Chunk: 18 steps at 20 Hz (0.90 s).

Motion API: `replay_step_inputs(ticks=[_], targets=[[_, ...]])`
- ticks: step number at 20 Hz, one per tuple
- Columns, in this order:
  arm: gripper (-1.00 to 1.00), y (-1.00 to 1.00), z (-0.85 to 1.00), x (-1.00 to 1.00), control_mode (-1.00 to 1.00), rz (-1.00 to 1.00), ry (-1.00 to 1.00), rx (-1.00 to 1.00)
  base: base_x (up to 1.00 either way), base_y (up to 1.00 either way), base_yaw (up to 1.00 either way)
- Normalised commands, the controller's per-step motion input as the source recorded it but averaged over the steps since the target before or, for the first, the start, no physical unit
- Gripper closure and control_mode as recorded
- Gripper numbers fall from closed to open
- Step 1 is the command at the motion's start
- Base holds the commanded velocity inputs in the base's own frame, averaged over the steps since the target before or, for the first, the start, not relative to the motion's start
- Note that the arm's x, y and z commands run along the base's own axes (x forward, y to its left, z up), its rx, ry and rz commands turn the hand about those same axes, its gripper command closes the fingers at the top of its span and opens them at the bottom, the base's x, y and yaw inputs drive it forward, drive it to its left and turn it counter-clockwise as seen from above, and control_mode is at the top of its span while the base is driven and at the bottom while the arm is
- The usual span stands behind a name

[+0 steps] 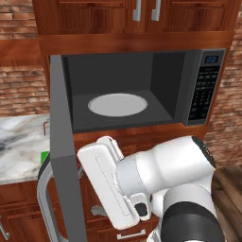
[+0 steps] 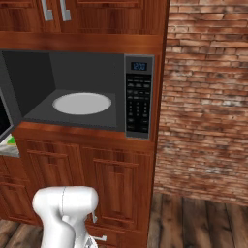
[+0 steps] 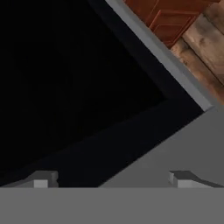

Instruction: Place the sponge inside the microwave to prepare for sanitizing.

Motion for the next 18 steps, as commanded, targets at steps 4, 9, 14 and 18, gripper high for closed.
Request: replay_step_inputs(ticks=[4,9,14,18], targets=[[-1.00,0.02,-0.42,-0.09,-1.00,-0.26,0.06,0.00,0.00,0.00,0.00],[-1.00,-0.31,-0.05,0.00,-1.00,-0.07,0.07,0.00,0.00,0.00,0.00],[-1.00,-0.91,0.00,0.06,-1.00,0.00,0.01,0.03,0.00,0.00,0.00],[-1.00,-0.90,0.00,0.34,-1.00,0.05,-0.03,0.00,0.00,0.00,0.00]])
